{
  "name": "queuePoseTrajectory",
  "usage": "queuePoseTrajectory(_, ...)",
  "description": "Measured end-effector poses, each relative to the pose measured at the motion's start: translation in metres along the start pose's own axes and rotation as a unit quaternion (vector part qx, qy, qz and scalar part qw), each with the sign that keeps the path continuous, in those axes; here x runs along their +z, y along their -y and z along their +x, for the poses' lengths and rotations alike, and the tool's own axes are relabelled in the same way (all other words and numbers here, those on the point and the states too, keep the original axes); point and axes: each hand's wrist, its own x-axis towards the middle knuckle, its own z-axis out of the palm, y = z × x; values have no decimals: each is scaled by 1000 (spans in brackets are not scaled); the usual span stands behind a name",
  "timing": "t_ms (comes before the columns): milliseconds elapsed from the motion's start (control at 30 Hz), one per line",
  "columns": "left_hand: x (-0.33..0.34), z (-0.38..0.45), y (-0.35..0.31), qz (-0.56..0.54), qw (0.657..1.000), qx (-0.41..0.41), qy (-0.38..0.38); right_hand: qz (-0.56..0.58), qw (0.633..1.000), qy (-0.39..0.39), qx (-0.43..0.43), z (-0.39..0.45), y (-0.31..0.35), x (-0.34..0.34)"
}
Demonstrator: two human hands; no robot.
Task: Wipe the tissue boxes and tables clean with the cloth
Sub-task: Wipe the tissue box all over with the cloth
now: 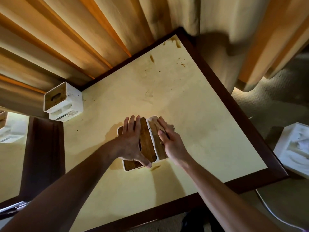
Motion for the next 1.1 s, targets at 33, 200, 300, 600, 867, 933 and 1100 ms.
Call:
queuePoseTrajectory(33,0,0,0,1,1000,0,1,-6,1000,-5,6,-7,-4,0)
queuePoseTrajectory(200,0,-1,0,4,1000,2,2,48,997,-8,55,-33,-13,2)
queuePoseTrajectory(300,-1,-1,-1,3,1000,2,1,45,993,-25,110,-35,-18,3)
queuePoseTrajectory(600,-8,-10,16,6,998,58,16,61,989,-80,107,-35,26,2)
queuePoseTrajectory(867,-9,-18,17,15,998,66,3,-161,983,-89,0,-6,61,41)
queuePoseTrajectory(933,-10,-20,17,17,998,66,0,-247,963,-108,23,10,54,48)
queuePoseTrajectory(1100,-12,-24,14,12,998,66,-5,-320,936,-78,128,33,56,56)
